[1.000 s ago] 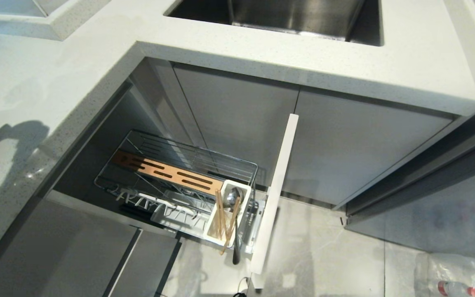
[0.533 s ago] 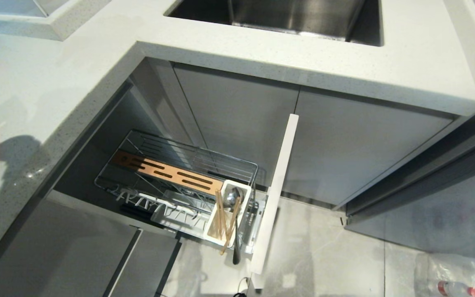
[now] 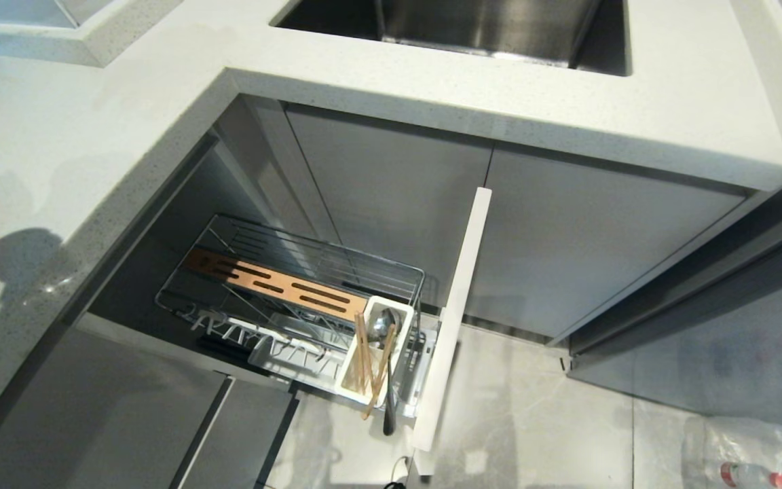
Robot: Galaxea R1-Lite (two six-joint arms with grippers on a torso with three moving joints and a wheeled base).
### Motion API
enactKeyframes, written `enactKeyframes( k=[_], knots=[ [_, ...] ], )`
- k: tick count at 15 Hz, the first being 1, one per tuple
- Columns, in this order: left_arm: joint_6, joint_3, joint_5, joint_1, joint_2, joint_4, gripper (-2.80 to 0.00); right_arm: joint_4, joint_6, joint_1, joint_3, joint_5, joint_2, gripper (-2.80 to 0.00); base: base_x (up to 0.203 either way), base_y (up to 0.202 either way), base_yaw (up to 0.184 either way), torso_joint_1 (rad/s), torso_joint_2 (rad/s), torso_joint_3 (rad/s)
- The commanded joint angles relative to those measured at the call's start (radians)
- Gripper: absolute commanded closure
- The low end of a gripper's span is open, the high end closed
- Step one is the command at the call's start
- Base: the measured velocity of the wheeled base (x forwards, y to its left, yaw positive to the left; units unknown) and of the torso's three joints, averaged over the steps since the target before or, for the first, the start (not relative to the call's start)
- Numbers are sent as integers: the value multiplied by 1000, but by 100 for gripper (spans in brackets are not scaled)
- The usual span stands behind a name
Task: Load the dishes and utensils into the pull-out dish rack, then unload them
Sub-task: Take the chopsticks out of the cupboard
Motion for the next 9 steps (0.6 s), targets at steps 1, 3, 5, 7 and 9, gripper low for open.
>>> enactKeyframes(
  k=[1, 3, 5, 7, 9],
  knots=[
    [-5, 3, 1, 12, 7, 3, 0, 0, 0, 0, 2, 0, 1, 0, 0, 0, 0, 0, 0, 0],
    [-29, 7, -13, 28, 14, 5, 0, 0, 0, 0, 2, 0, 1, 0, 0, 0, 0, 0, 0, 0],
    [-33, 19, -24, 37, 14, 5, 0, 0, 0, 1, 2, 0, 1, 0, 0, 0, 0, 0, 0, 0],
    [-43, 21, -42, 41, 14, 5, 0, 1, 0, 0, 2, 0, 1, 0, 0, 0, 0, 0, 0, 0],
    [-54, 34, -45, 45, 11, 5, 0, 0, 0, 0, 2, 0, 1, 0, 0, 0, 0, 0, 0, 0]
  ],
)
